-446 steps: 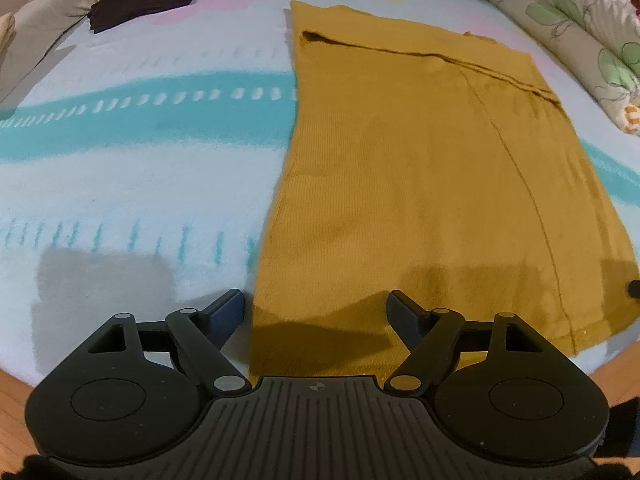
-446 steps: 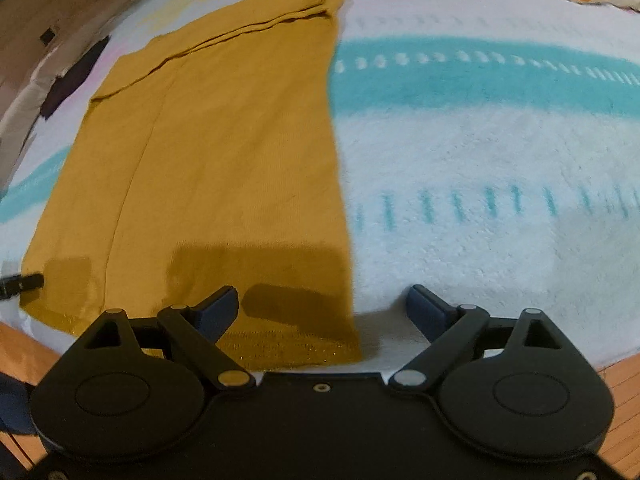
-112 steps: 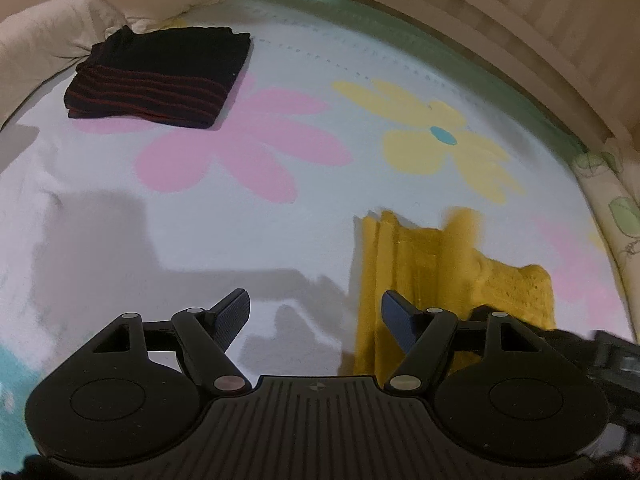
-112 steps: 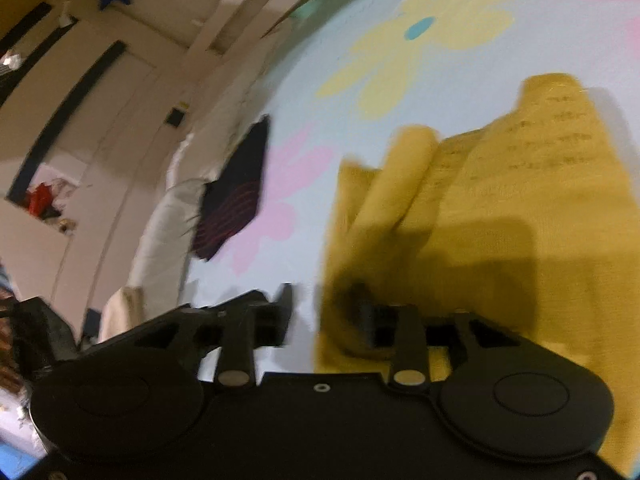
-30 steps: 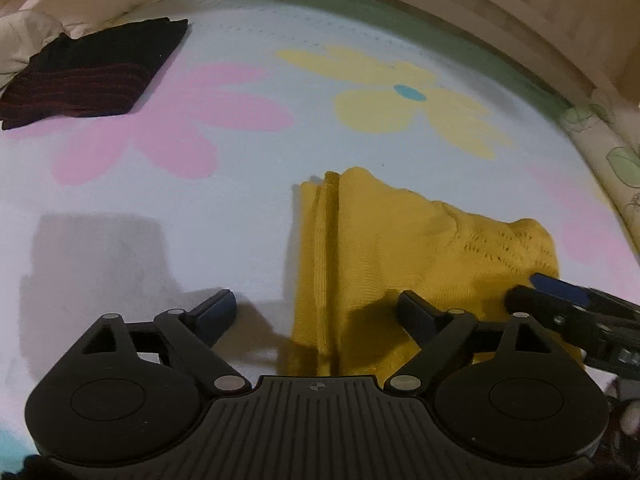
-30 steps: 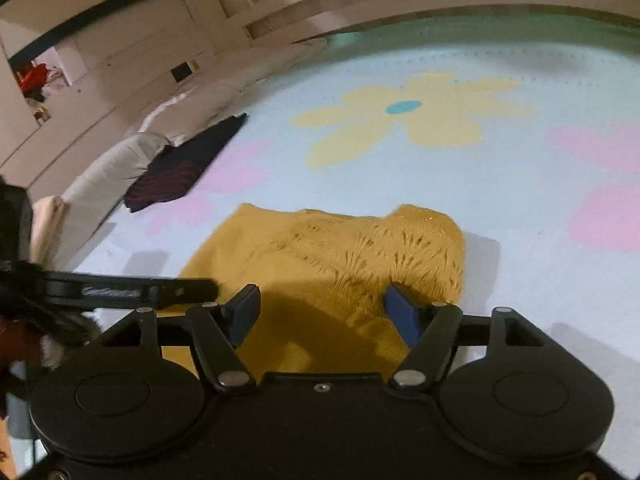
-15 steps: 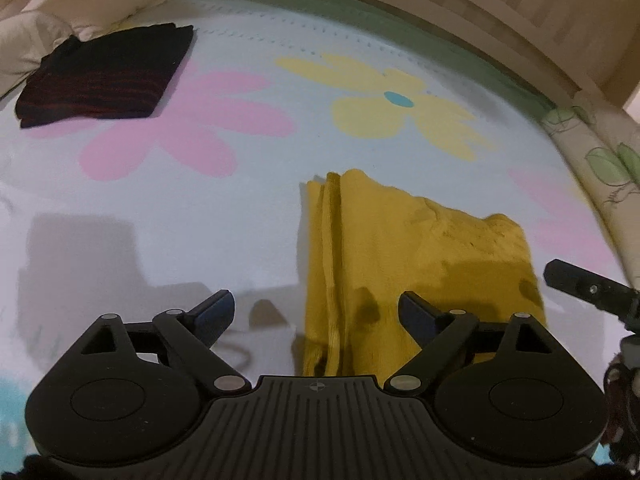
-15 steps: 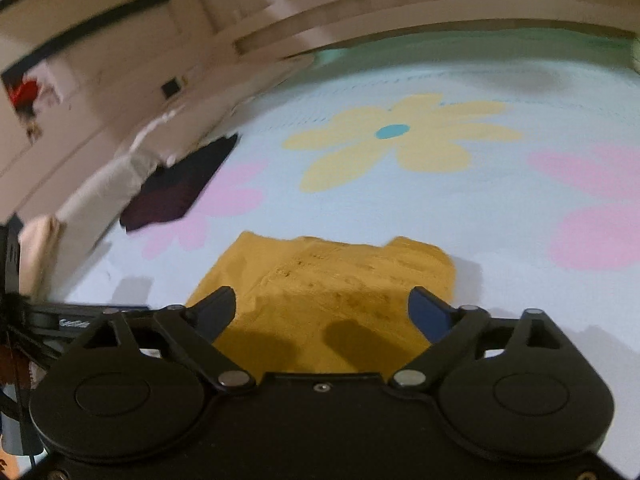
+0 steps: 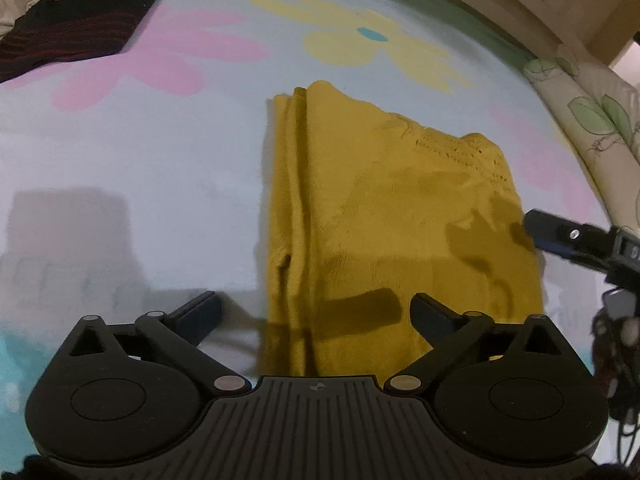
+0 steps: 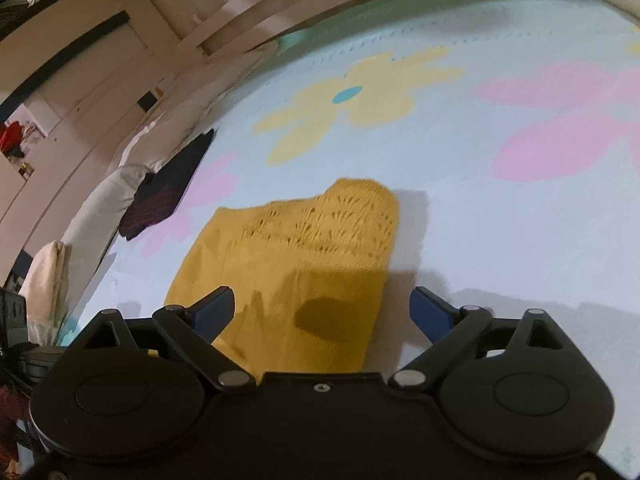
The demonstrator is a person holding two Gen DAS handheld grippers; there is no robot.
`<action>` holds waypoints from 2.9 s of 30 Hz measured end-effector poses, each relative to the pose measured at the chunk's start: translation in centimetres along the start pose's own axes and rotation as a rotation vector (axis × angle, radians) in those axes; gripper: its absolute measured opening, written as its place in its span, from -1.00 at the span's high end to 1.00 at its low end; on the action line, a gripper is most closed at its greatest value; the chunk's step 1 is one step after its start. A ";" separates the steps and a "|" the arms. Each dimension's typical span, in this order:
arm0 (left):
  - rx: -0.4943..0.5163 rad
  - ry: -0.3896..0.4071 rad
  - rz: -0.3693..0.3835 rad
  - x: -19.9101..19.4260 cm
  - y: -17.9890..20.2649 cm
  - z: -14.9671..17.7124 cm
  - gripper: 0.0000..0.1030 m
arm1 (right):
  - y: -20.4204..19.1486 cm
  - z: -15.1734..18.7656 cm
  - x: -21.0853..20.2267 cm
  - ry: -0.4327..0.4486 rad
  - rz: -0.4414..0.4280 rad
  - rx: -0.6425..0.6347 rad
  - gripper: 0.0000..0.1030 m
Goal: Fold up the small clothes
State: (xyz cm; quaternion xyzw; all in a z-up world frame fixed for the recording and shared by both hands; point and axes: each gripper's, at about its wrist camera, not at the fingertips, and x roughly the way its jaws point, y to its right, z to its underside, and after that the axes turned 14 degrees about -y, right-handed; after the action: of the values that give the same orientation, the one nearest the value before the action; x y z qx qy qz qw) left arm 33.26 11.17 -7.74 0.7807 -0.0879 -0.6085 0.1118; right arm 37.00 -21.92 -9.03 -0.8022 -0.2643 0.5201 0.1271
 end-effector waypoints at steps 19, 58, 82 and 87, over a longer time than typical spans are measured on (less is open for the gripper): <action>0.053 0.080 -0.003 2.0 2.7 -2.5 -0.97 | 0.8 -1.7 4.2 0.035 -0.185 0.051 -1.00; 0.096 0.250 0.148 -9.7 7.3 4.7 0.58 | -7.4 2.1 -7.7 0.082 0.005 -0.077 0.26; 0.189 0.239 0.154 -10.8 8.6 16.6 0.53 | -10.1 13.5 -12.6 0.078 -0.045 -0.077 0.26; 0.021 -0.058 -0.011 -4.8 5.2 16.1 0.45 | -7.5 13.1 -9.5 0.006 0.217 -0.029 0.03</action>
State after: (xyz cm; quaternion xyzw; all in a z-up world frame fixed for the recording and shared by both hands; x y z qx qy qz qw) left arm 16.49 6.35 -5.61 0.7644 -0.0932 -0.6304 0.0978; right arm 19.94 -21.92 -3.72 -0.8293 -0.1828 0.5247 0.0592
